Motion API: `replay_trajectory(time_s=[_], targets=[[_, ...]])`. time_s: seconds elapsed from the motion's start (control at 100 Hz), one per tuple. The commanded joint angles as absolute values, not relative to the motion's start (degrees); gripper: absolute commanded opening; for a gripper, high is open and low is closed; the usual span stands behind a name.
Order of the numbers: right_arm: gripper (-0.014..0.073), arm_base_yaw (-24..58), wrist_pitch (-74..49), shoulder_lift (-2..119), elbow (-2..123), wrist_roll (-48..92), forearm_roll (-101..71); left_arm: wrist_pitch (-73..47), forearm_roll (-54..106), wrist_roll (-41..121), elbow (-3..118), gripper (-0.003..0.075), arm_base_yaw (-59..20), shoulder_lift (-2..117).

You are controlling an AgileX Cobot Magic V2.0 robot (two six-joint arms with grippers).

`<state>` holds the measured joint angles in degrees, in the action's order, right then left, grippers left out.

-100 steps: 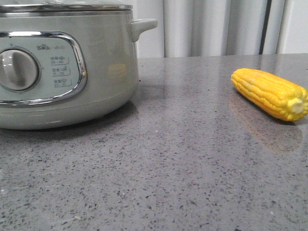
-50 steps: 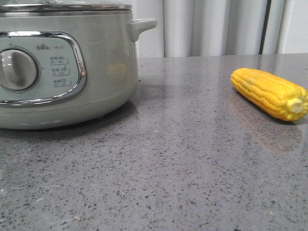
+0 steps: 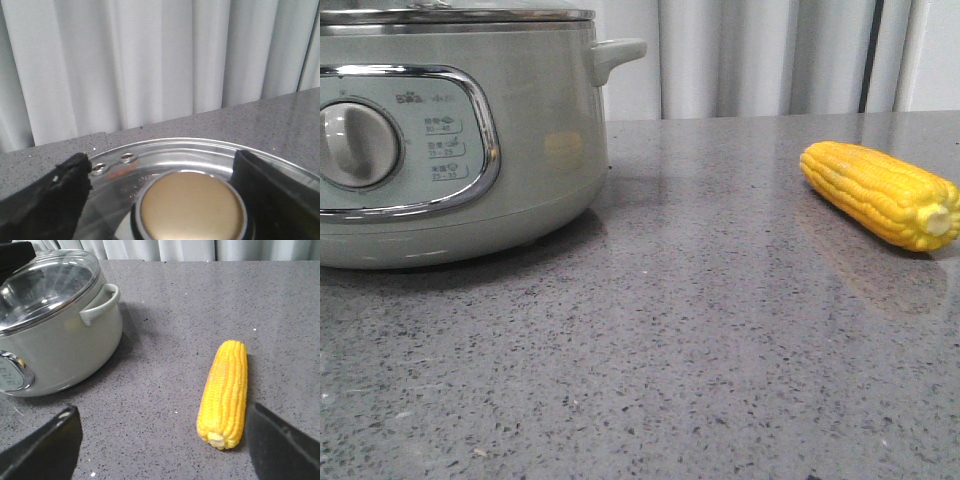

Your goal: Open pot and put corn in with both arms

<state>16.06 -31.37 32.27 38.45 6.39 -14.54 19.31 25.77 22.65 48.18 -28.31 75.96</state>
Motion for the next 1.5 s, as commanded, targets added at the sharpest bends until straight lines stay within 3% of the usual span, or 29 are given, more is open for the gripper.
replay_trajectory(time_s=[0.0,0.23,0.37,0.66,0.87,1.25,1.49], targets=[[0.0581,15.57,-27.36,32.81,40.44,6.61,-13.80,21.20,25.90,22.45,49.67,0.0506,-28.78,75.32],[0.0581,15.57,-27.36,32.81,40.44,6.61,-13.70,21.20,25.90,22.38,49.71,0.0267,-28.78,75.32],[0.0581,15.57,-27.36,32.81,40.44,6.61,-13.57,21.06,25.90,22.38,51.49,0.0191,-28.83,75.32],[0.0581,15.57,-27.23,32.81,40.44,6.61,-13.22,15.54,25.90,22.38,62.64,0.0186,-28.72,71.81],[0.0581,15.57,-27.23,32.81,40.44,6.61,-11.59,14.18,25.90,22.56,65.45,0.0186,-24.19,67.03],[0.0572,15.57,-27.56,32.81,40.44,6.61,-10.21,-2.10,25.90,22.56,65.45,0.0186,5.16,62.30],[0.0572,15.57,-27.56,32.81,40.44,6.61,-7.69,-0.53,28.41,22.56,58.32,0.0190,19.51,61.52]])
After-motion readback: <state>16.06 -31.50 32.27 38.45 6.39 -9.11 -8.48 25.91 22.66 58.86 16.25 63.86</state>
